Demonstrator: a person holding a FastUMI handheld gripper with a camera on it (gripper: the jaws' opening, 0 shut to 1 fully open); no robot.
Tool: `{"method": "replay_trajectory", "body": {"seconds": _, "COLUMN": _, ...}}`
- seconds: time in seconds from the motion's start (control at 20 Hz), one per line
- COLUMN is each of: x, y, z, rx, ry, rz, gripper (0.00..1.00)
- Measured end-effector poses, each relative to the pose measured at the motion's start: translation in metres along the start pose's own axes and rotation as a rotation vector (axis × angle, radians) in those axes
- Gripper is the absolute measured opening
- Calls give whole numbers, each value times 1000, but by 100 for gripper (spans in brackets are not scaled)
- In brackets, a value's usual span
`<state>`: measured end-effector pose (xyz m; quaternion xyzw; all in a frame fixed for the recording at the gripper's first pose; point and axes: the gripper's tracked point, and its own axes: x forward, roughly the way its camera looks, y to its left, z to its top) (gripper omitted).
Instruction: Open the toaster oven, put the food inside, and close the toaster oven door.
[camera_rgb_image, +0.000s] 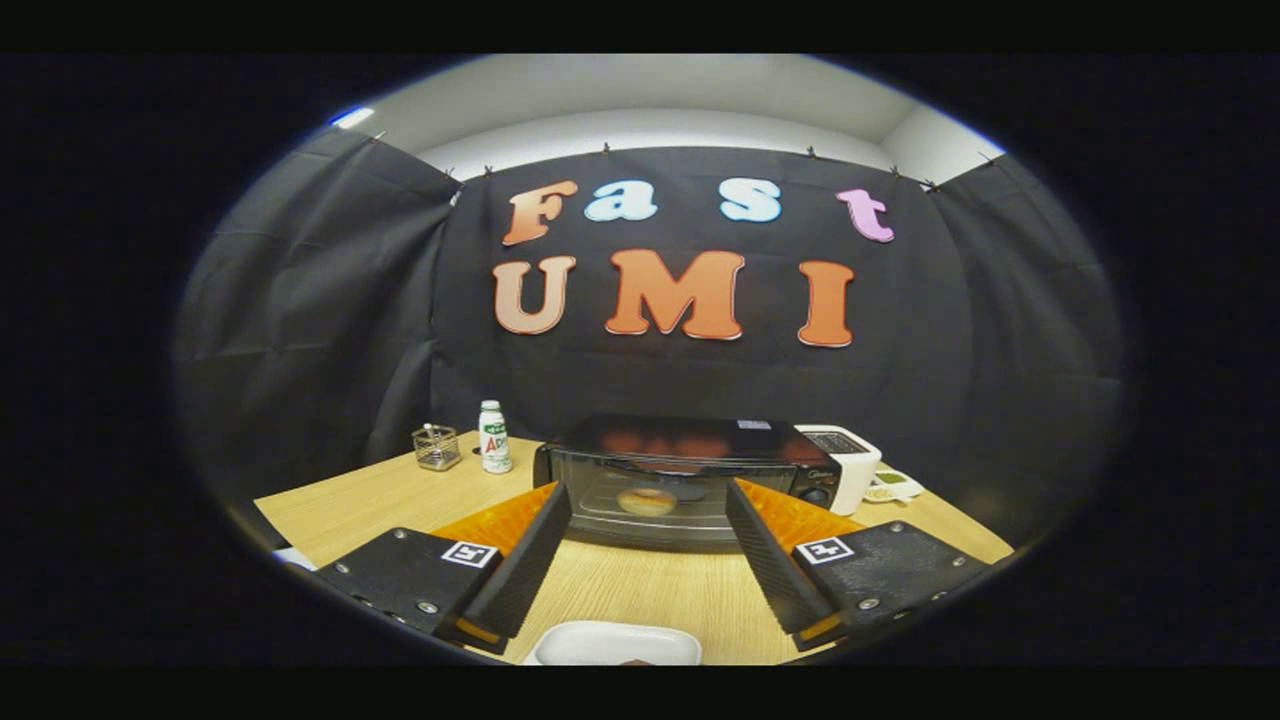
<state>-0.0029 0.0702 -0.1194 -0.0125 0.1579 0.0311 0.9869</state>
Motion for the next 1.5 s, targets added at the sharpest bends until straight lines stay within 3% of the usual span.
{"method": "replay_trajectory", "body": {"seconds": 0.6, "x": -70, "y": -13, "z": 15, "rx": 63, "ry": -98, "rz": -18, "gripper": 93}}
{"method": "replay_trajectory", "body": {"seconds": 1.5, "x": -80, "y": -17, "z": 24, "rx": 70, "ry": -136, "rz": -43, "gripper": 93}}
